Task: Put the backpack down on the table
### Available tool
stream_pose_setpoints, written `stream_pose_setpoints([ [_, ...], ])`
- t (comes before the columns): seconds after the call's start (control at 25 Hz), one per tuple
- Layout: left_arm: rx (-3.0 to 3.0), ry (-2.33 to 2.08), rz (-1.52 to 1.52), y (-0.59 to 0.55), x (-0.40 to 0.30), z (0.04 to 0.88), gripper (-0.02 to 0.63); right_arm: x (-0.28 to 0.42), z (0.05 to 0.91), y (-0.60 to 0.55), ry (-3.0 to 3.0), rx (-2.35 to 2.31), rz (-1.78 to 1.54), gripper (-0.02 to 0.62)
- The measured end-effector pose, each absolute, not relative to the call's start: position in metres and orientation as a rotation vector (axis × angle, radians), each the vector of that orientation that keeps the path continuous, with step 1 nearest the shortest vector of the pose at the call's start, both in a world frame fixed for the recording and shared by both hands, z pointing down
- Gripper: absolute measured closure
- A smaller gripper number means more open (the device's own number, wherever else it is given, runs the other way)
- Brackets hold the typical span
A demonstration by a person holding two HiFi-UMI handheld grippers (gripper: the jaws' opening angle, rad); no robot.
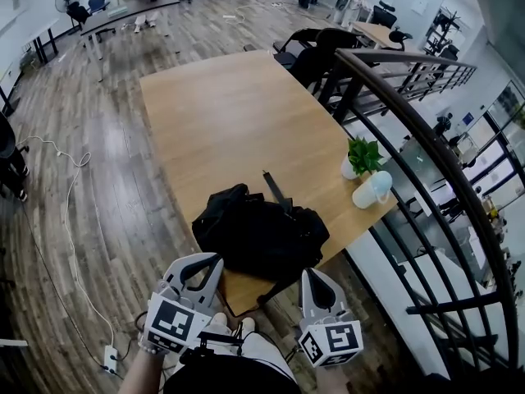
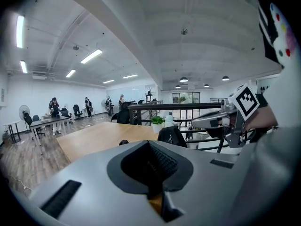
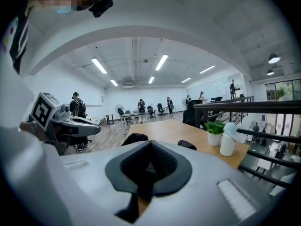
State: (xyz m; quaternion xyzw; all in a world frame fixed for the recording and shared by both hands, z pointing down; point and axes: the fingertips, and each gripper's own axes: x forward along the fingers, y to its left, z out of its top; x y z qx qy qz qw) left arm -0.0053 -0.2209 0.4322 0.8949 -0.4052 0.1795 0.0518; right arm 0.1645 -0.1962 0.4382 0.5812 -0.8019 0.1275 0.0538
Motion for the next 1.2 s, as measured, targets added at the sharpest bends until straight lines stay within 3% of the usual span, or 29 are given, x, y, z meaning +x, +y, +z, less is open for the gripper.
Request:
stream_pose_setpoints([
  [1.2, 2.677, -1.264, 0.547, -0.223, -0.014, 0.441, 0.6, 0.153, 0.439, -0.198, -2.452, 1.714, 0.352, 0.588],
])
